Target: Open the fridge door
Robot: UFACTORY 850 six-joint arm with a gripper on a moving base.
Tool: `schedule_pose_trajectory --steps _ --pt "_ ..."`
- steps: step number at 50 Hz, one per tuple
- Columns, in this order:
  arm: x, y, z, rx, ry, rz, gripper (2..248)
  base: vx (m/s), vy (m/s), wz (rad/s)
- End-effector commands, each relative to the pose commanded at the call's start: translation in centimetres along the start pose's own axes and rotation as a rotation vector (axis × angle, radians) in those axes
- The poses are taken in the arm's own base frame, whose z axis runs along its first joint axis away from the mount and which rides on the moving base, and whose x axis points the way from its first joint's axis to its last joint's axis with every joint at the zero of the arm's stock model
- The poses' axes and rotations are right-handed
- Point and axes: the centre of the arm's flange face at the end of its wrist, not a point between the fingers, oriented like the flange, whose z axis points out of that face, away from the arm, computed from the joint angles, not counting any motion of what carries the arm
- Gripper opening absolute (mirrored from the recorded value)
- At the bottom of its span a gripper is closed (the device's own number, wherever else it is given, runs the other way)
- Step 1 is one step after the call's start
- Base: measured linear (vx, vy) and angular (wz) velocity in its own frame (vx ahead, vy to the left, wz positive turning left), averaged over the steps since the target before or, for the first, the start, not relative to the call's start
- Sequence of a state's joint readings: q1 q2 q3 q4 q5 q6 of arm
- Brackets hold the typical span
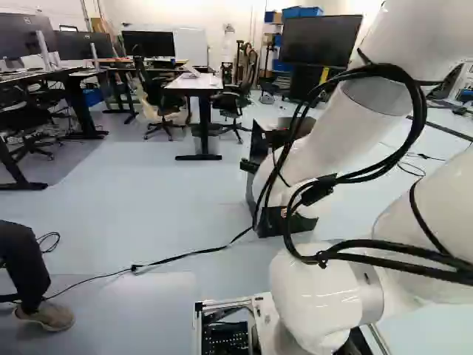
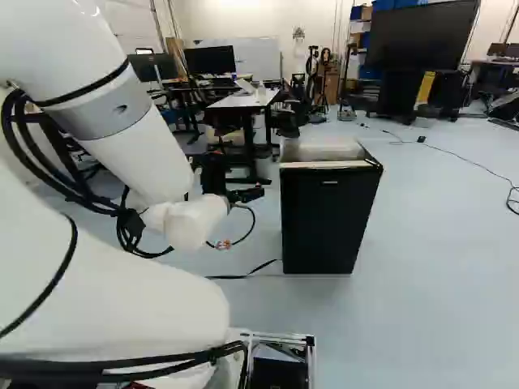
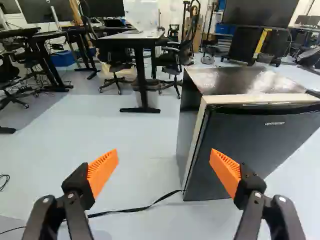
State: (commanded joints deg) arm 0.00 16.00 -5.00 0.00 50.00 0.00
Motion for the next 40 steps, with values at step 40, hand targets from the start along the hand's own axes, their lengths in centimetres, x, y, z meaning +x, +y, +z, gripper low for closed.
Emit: schedule_pose_trajectory --steps 40 --pt "1.1 0.0 2.1 0.0 -0.01 0.0 247 0.0 0.0 0.0"
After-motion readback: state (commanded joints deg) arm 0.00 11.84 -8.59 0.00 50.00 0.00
